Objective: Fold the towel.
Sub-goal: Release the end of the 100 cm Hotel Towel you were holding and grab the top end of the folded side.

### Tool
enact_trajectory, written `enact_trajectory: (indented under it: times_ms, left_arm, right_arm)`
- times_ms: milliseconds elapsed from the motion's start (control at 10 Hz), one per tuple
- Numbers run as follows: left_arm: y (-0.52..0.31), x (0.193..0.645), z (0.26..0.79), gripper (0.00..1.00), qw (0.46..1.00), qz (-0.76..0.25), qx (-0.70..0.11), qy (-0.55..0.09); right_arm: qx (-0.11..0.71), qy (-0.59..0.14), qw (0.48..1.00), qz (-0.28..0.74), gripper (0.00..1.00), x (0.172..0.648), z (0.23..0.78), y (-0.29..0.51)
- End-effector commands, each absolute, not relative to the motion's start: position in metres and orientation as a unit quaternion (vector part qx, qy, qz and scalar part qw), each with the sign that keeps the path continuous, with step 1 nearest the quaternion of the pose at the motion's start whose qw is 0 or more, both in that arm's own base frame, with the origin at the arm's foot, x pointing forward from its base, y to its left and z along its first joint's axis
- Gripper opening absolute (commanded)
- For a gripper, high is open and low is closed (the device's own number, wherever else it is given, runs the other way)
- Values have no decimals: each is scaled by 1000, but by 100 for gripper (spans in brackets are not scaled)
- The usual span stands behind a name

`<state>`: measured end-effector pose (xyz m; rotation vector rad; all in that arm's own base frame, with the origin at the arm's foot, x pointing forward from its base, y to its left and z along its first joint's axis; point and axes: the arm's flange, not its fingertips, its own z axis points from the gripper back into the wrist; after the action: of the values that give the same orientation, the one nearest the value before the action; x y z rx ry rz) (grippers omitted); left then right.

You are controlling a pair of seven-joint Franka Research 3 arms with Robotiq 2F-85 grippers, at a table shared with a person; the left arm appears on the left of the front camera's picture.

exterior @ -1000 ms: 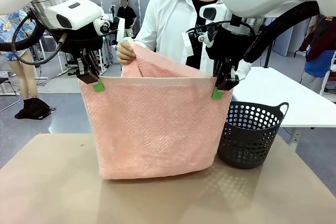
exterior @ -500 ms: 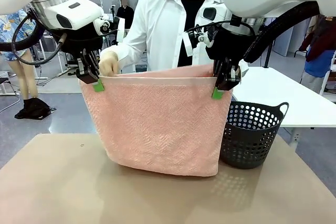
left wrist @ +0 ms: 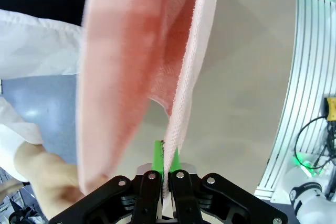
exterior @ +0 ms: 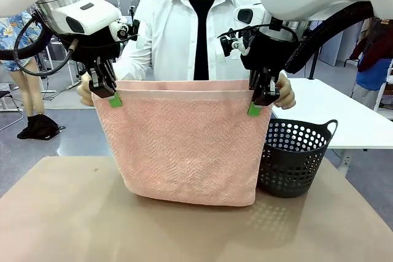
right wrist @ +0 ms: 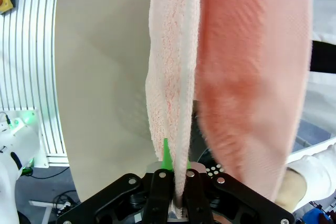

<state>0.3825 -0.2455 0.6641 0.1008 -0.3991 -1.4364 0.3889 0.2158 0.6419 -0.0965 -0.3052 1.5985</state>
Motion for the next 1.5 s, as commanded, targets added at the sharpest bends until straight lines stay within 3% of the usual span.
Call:
enact_trajectory:
  times_ms: [0, 1100, 1200, 1300, 1400]
  left_arm:
    - [-245, 383, 666, 0, 734, -653, 49, -182]
    - [-245, 383, 666, 0, 734, -653, 49, -182]
    - [-246, 382, 664, 47, 734, -653, 46, -182]
    - [-244, 382, 665, 47, 731, -655, 43, -183]
    - [-242, 381, 664, 91, 729, -658, 44, -181]
  right_arm:
    - [-45, -136, 686, 714, 0, 389, 642, 216]
    - [-45, -136, 686, 714, 0, 389, 642, 216]
    - [-43, -137, 686, 714, 3, 389, 642, 216]
    - [-33, -141, 686, 713, 36, 389, 644, 214]
    - [-35, -140, 685, 714, 43, 388, 644, 213]
